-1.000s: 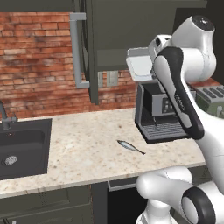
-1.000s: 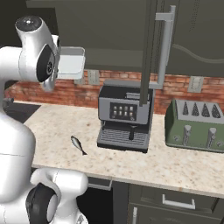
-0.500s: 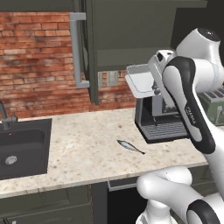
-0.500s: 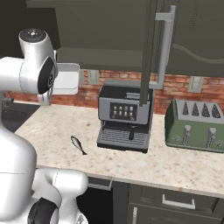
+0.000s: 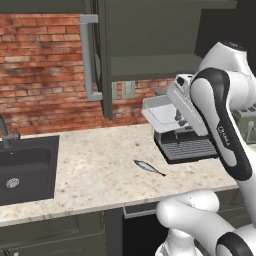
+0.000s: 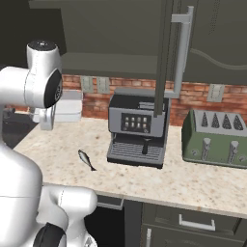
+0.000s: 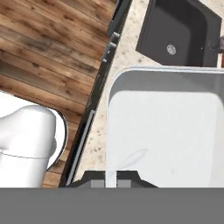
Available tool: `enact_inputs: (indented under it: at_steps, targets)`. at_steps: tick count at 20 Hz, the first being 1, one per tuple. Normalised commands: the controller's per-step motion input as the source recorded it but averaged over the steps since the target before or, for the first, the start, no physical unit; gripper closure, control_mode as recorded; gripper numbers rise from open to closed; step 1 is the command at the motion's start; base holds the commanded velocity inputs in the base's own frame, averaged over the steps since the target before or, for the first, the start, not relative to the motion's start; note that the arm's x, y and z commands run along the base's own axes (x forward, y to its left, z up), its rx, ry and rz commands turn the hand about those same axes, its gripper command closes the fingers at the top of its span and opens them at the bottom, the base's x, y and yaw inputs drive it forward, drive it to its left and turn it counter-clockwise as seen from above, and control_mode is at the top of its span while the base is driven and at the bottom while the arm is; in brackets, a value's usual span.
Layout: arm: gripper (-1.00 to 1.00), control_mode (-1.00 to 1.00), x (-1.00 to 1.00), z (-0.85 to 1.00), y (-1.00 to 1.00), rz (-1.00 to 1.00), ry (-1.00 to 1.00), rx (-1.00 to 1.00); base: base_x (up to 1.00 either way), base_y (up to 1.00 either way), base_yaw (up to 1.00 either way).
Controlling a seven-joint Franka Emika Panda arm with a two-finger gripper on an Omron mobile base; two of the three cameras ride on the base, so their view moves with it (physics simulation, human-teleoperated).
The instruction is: Retrieve the tupperware from the cabinet, then place the raw meat into the tupperware to avoid contamination.
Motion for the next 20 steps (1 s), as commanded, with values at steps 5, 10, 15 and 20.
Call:
enact_inputs:
  at_steps: [5,10,15,20]
  targets:
    - [1.0,-1.0,-0.13,-0.34,0.15,0.08,0.11,-0.05,0.0,0.0,0.0]
    - [1.0,-1.0,0.08,-0.23,0.12,0.06,0.02,-0.09,0.0,0.0,0.0]
    - [1.0,-1.0,0.18,-0.26,0.2,0.2,0.0,-0.09,0.0,0.0,0.0]
    - [1.0,-1.0,0.17,-0.26,0.29,0.28,0.01,-0.04,0.0,0.0,0.0]
